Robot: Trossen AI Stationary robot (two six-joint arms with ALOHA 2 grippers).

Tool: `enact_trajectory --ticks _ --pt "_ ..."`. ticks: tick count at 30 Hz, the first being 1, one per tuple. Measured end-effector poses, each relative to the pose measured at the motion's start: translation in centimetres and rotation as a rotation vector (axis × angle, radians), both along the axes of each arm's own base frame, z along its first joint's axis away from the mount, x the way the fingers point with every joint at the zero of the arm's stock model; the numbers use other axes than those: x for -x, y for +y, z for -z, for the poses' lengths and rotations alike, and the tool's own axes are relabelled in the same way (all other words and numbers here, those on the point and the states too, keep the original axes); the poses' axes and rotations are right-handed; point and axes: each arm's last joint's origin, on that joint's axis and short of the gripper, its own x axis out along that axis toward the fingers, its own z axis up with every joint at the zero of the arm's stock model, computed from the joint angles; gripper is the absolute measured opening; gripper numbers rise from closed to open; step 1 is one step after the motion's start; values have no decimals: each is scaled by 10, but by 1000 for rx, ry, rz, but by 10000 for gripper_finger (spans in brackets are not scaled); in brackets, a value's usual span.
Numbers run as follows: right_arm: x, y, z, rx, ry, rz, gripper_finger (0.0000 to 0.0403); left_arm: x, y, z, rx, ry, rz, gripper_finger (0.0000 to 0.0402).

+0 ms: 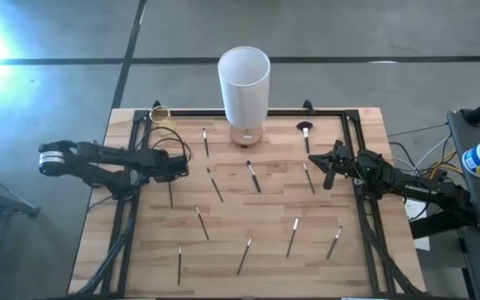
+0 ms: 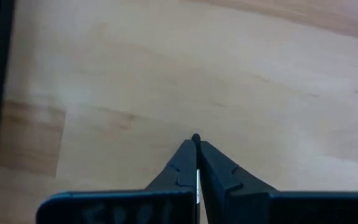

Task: Pick & Place Makeup Brushes
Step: Put the eyeshadow brush into the makeup holder

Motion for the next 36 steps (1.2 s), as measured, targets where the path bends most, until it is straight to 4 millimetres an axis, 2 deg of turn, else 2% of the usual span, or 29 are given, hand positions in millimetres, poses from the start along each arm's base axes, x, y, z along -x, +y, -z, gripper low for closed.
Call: enact_trajectory --ticks 14,21,32,36 --pt "0 0 0 -19 -11 2 8 -11 5 -51 -163 -201 112 2" --pt "-1 0 -9 -152 -162 8 8 -37 11 -84 -408 -538 251 2" --pt "-2 1 -20 -232 -292 -55 8 -73 13 -123 -799 -852 520 2" --pt "-4 1 -34 -244 -298 -57 9 -78 10 -133 -882 -949 558 2"
